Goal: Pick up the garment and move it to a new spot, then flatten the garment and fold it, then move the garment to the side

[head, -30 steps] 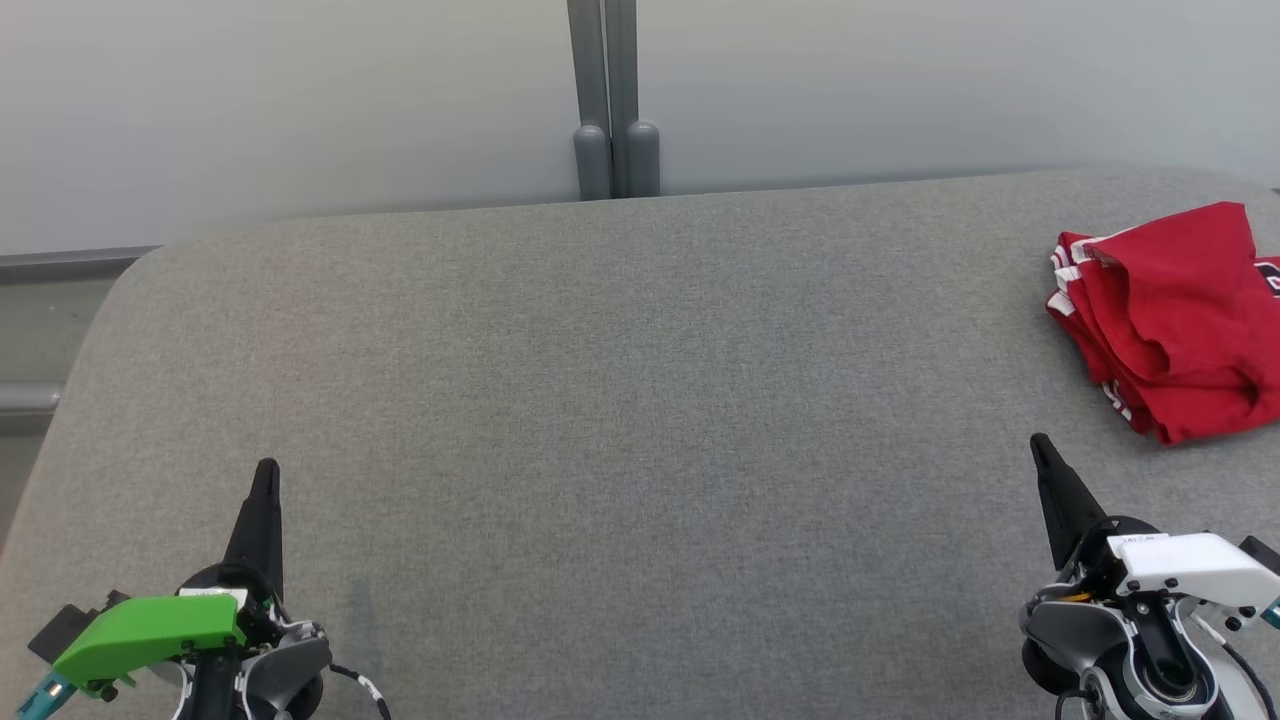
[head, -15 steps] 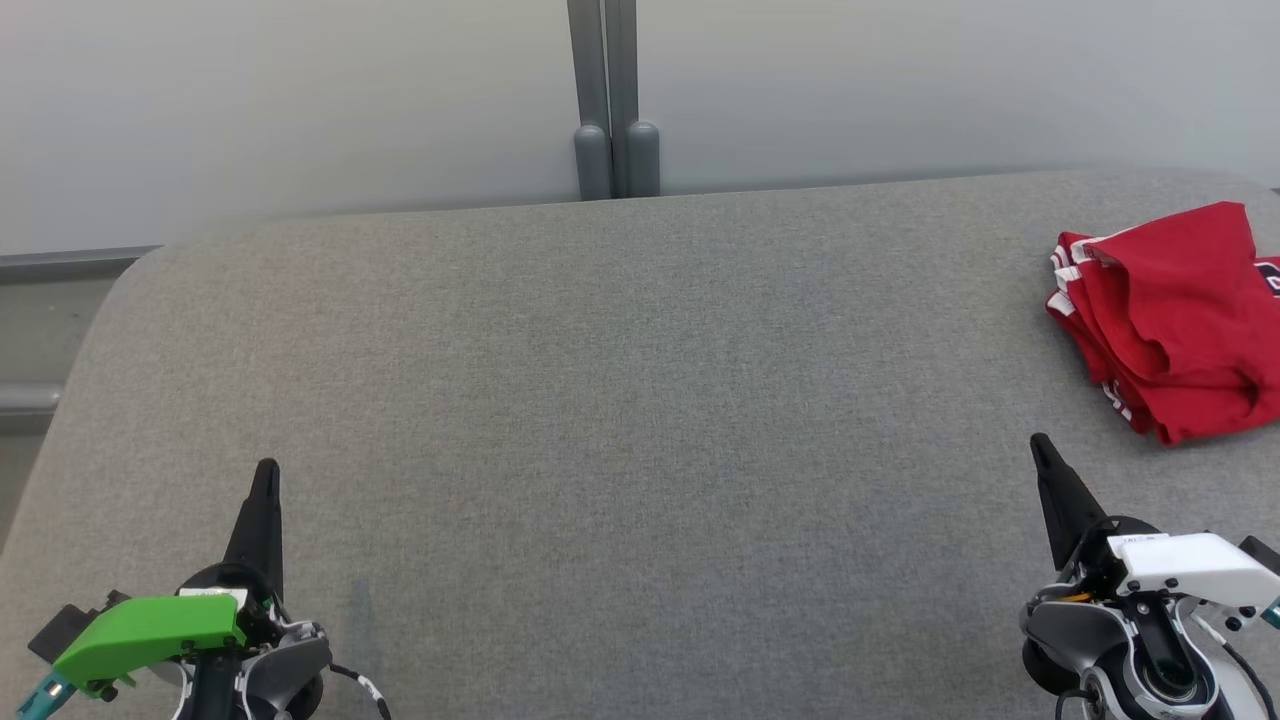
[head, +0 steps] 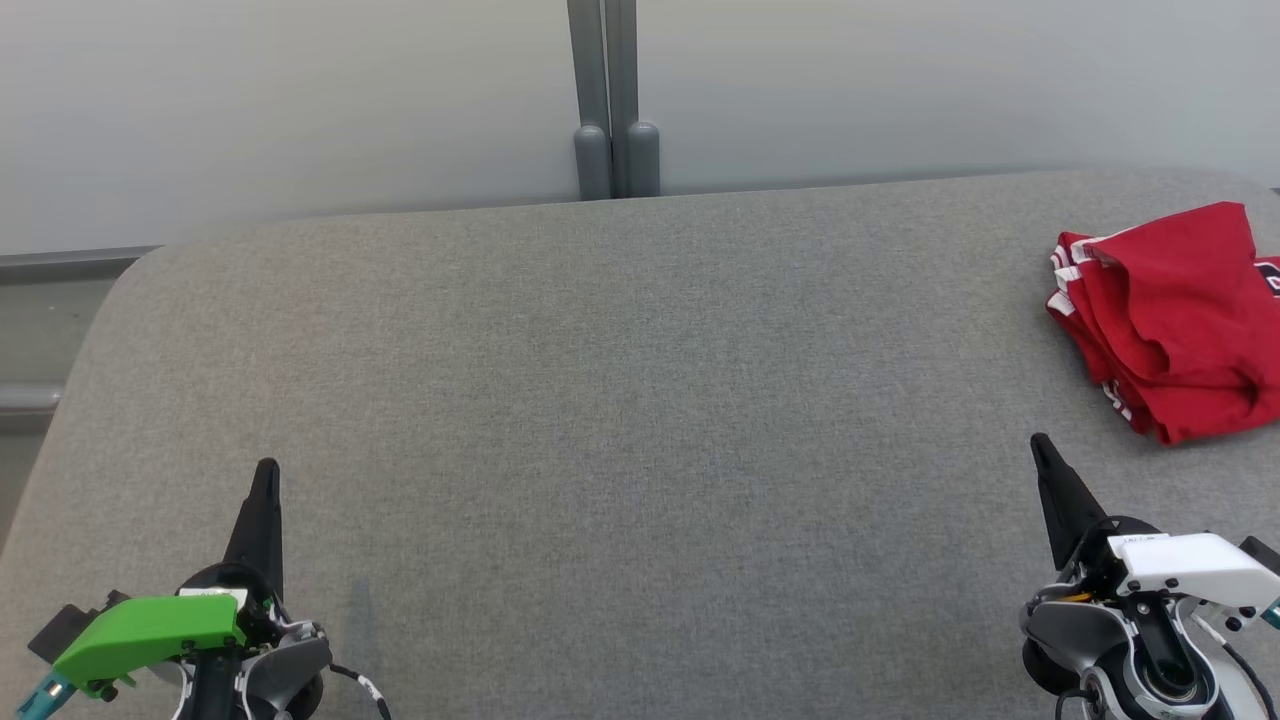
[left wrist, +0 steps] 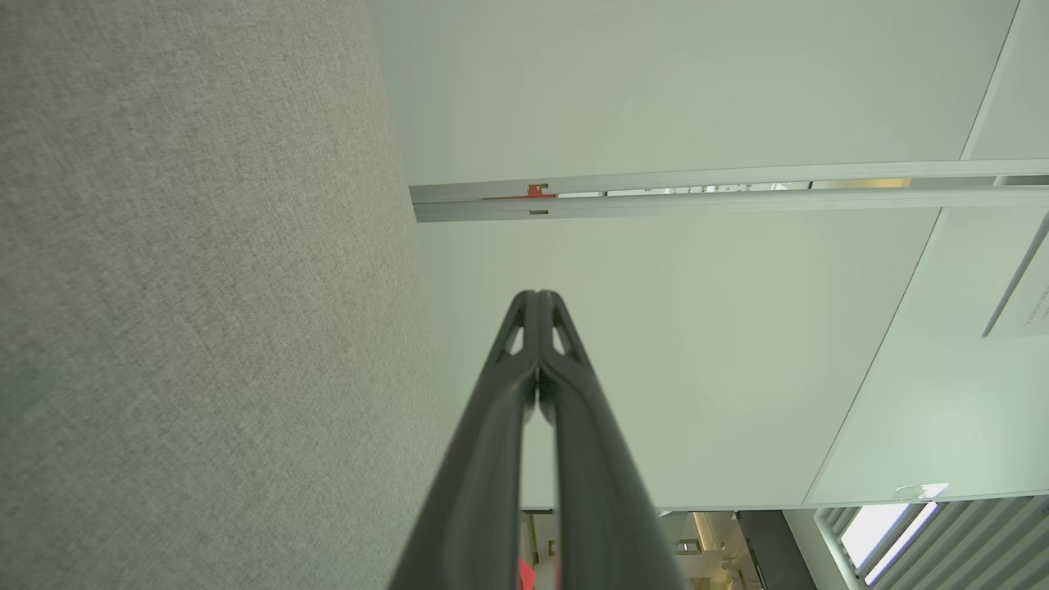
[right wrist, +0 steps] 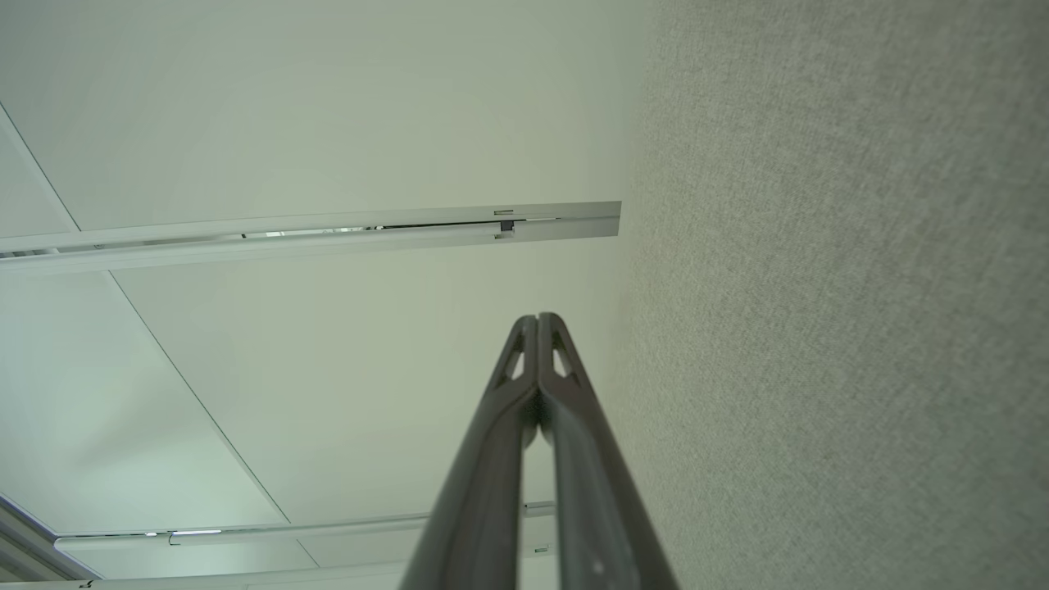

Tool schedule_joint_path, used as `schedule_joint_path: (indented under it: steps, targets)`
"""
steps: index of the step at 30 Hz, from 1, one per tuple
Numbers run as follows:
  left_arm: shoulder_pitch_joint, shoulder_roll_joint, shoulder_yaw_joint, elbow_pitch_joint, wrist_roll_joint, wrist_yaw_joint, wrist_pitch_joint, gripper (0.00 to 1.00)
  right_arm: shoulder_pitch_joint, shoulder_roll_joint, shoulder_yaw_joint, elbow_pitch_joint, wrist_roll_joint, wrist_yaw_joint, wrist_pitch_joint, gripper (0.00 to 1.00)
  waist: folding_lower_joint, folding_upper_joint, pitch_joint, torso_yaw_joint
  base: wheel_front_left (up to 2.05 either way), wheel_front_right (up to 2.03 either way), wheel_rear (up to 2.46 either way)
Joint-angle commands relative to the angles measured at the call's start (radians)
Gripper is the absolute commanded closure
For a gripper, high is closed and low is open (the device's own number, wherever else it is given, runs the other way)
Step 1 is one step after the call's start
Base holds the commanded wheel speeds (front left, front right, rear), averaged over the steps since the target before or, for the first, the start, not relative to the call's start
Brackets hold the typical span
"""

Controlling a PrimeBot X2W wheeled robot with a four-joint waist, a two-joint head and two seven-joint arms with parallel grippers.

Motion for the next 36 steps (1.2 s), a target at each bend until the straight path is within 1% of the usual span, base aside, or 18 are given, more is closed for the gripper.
schedule_joint_path:
  steps: [1, 36]
  targets:
    - [-0.012, 0.007, 0.002, 0.001, -0.001, -0.006, 0.004, 1.00, -0.007, 0.000, -0.002, 0.002, -0.006, 0.001, 0.003, 1.00, 0.0000, 0.0000, 0.000, 0.000, 0.00, 0.00, 0.00]
    - [-0.012, 0.007, 0.002, 0.001, -0.001, -0.006, 0.004, 1.00, -0.008, 0.002, -0.007, 0.003, -0.010, 0.001, 0.007, 1.00, 0.0000, 0.0000, 0.000, 0.000, 0.00, 0.00, 0.00]
